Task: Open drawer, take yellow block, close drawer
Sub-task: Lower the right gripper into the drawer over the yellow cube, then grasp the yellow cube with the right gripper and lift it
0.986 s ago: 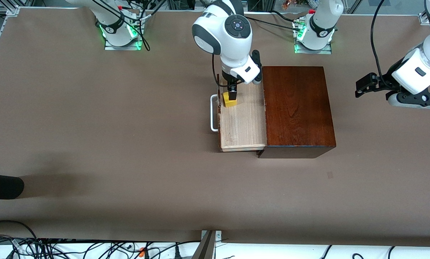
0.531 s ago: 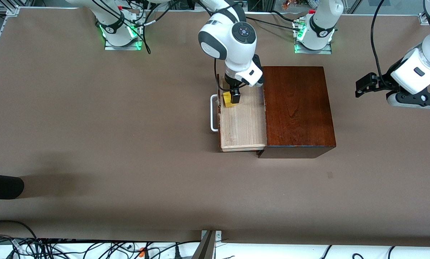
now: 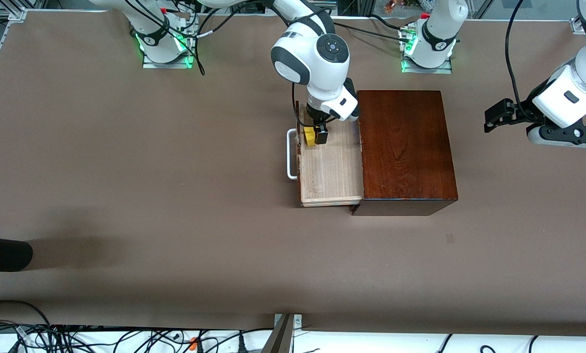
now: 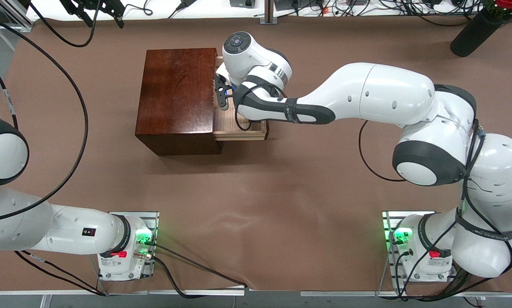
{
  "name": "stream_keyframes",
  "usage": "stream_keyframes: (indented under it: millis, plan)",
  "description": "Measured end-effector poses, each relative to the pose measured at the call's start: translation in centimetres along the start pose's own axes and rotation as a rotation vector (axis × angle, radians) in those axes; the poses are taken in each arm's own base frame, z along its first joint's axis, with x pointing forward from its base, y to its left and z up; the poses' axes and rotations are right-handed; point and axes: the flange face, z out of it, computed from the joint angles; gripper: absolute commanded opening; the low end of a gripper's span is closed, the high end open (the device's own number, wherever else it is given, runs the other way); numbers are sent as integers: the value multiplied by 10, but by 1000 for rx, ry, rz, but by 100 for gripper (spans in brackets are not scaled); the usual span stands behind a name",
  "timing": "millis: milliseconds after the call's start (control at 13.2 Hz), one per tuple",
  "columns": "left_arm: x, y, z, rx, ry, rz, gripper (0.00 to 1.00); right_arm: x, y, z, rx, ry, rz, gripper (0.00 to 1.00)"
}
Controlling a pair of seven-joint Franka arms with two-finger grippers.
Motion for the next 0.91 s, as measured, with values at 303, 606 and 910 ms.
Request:
stream_keyframes:
  millis: [303, 606, 910]
  plan:
    - [0, -1, -1, 0, 1, -1, 100, 0, 1, 6, -1, -3, 0, 99]
    - [0, -1, -1, 0, 1, -2, 100, 1, 2, 8, -12, 8, -3, 90]
    - [0, -1, -1, 0, 1, -3, 100, 0, 1, 13, -23, 4, -11, 61]
